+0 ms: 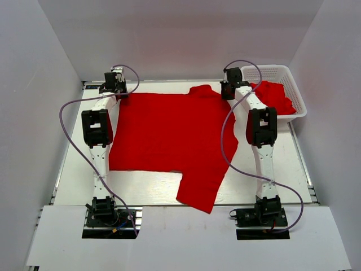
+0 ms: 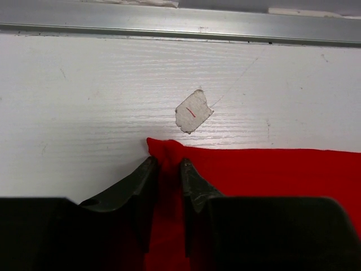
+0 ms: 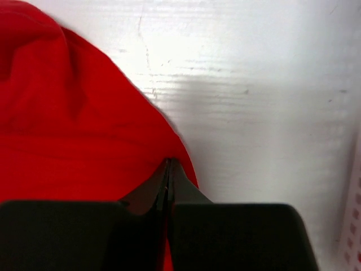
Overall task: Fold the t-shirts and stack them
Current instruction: Flatten out the tshirt
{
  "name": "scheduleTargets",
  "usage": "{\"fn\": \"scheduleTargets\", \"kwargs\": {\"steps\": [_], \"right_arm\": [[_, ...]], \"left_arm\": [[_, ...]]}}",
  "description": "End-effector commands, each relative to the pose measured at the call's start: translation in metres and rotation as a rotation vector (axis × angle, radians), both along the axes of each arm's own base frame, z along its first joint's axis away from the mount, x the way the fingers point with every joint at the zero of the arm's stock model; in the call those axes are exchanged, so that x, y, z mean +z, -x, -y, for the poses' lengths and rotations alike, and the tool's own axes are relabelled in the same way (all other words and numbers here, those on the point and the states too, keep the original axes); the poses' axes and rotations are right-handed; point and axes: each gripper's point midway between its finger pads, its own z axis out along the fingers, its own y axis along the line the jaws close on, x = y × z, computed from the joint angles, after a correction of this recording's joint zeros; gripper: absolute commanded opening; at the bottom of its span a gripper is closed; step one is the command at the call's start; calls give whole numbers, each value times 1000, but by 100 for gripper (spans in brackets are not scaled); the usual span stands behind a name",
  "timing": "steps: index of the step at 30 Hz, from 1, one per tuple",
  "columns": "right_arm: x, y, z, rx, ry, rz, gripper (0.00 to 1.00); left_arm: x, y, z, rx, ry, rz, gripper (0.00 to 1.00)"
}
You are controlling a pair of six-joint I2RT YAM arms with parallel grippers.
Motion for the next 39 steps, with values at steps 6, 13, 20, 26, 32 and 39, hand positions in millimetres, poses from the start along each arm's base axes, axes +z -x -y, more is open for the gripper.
{"fn": "scheduleTargets", "kwargs": {"steps": [6, 13, 20, 26, 32, 39], "right_arm": [[53, -41, 23, -40, -46, 178, 0], [45, -32, 11, 27, -65, 142, 20], [96, -26, 1, 77, -90, 217, 89], [150, -33, -50, 252, -150, 360, 89], [159, -7, -52, 178, -165, 306, 89], [202, 97, -33, 113, -229, 308, 89]], "left_arm": [[16, -9, 8, -18, 26, 48, 30], [17, -12, 14, -41, 52, 58, 34], [45, -13, 18, -53, 27, 96, 72], [92, -11, 23, -84, 30, 162, 79], [148, 25, 23, -104, -2, 181, 80], [228, 117, 22, -75, -16, 250, 82]]}}
